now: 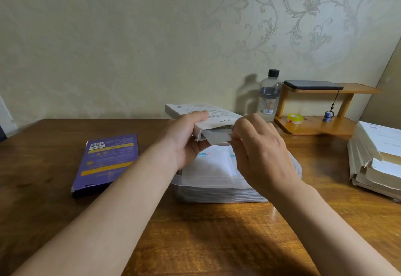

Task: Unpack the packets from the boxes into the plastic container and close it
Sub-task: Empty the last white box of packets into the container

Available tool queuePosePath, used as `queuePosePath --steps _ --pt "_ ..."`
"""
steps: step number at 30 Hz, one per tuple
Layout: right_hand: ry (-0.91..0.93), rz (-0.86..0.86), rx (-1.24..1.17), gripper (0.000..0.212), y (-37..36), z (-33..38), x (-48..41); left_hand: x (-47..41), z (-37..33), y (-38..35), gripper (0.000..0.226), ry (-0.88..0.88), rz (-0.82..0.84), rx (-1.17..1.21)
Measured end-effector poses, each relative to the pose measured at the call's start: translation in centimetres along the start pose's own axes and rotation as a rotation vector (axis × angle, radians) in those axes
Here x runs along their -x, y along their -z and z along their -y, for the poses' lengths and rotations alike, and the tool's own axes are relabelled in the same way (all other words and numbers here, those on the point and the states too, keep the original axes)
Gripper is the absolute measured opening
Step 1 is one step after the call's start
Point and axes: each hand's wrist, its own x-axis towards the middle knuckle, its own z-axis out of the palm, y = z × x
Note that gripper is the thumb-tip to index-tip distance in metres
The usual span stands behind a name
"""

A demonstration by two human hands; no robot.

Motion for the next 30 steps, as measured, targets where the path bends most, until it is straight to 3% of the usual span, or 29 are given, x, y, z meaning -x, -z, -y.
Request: queuePosePath --steps 5,11,15,18,22,30 --pt "-0.04 -0.046 -0.076 0.016 0.0 -0.1 0.3 0.0 -0.3 0.5 0.027 -0.017 -0.062 0.054" --pt "-0.114 -0.317 -0.136 0.007 1.2 -1.2 -0.4 -0.1 -0.5 0.6 0.023 -0.11 -0.12 0.1" --pt "-0.254 -0.325 -0.138 0.011 2.3 -2.8 -1.0 -0.2 -0.1 0.4 0.013 -0.137 -0.199 0.098" --pt "-0.356 -0.224 -0.193 0.004 3.4 -3.9 -1.8 -0.1 0.0 0.2 0.011 -0.146 -0.211 0.11" --pt "-0.498 0.042 -0.297 0.003 3.9 -6.3 -3.1 -0.4 0.0 0.3 0.018 -0.171 -0.202 0.157" --pt "-0.514 0.515 -0.33 0.006 1.4 -10.2 -4.9 -0.7 0.0 0.4 0.01 -0.195 -0.226 0.129"
